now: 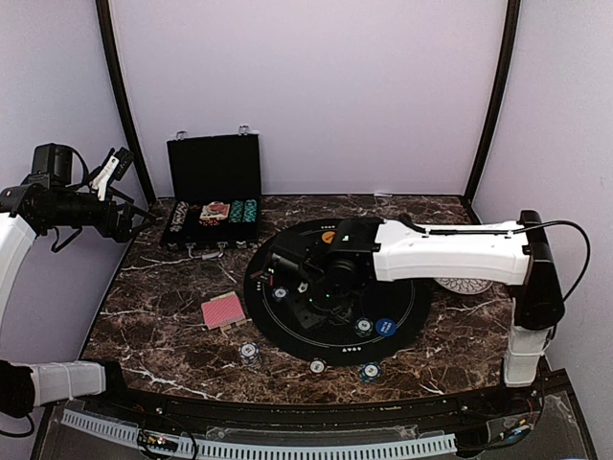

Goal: Distribute texas hold em gaming equipment

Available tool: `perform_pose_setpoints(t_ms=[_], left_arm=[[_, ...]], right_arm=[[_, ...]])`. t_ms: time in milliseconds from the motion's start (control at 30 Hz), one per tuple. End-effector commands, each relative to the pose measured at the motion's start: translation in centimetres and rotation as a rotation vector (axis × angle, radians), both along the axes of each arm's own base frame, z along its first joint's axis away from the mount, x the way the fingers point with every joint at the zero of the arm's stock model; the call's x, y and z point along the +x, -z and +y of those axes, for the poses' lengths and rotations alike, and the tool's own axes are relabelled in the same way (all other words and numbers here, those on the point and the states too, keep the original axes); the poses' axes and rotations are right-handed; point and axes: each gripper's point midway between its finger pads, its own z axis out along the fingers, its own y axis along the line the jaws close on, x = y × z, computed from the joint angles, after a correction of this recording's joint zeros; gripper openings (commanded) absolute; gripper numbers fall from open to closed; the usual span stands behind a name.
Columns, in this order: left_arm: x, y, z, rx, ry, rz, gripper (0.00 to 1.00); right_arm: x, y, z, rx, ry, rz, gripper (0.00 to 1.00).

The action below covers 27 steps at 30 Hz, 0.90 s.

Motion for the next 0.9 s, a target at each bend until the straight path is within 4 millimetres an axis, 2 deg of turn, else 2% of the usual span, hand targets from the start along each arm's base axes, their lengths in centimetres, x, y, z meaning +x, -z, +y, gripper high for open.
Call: perform_pose_setpoints(t_ms=[0,100,200,300,400,633,867], left_arm=[[-0.4,-1.0,0.0,0.001,0.005,-0.029,0.99],[-0.3,-0.9,-0.1,-0.002,0.006,-0.026,0.99],[-0.4,-0.8,-0.1,-0.004,0.006,-0.024,0.99],[-0.4,-0.9,-0.1,-0.007,0.008,-0.025,0.99],[-0.4,-1.0,-0.1,-0.008,0.008,-0.027,0.99],[-0.3,-1.0,-0.1,-0.007,0.01,-0.025,0.99],[0.0,-0.9,-0.1,-0.005,0.009,-0.021,0.99]], right_arm=[[6.2,-3.5,-0.7,0.031,0.065,-0.113,0.29],[10.5,-3.9,-0.7,0.055,0.112,-0.15,0.28],[15.8,-3.6,-0.9,0.074,0.177,-0.177,0.28],[19.9,-2.5,-1.0,0.068,0.222,-0.194,0.28],[22.9,-0.7,-1.3,0.059,0.257,-0.19,0.28],[27.1,3.4,-3.0,0.036,0.314,-0.159,0.28],[28.5,7.3,-4.5,0.003,0.343,-0.134,0.28]])
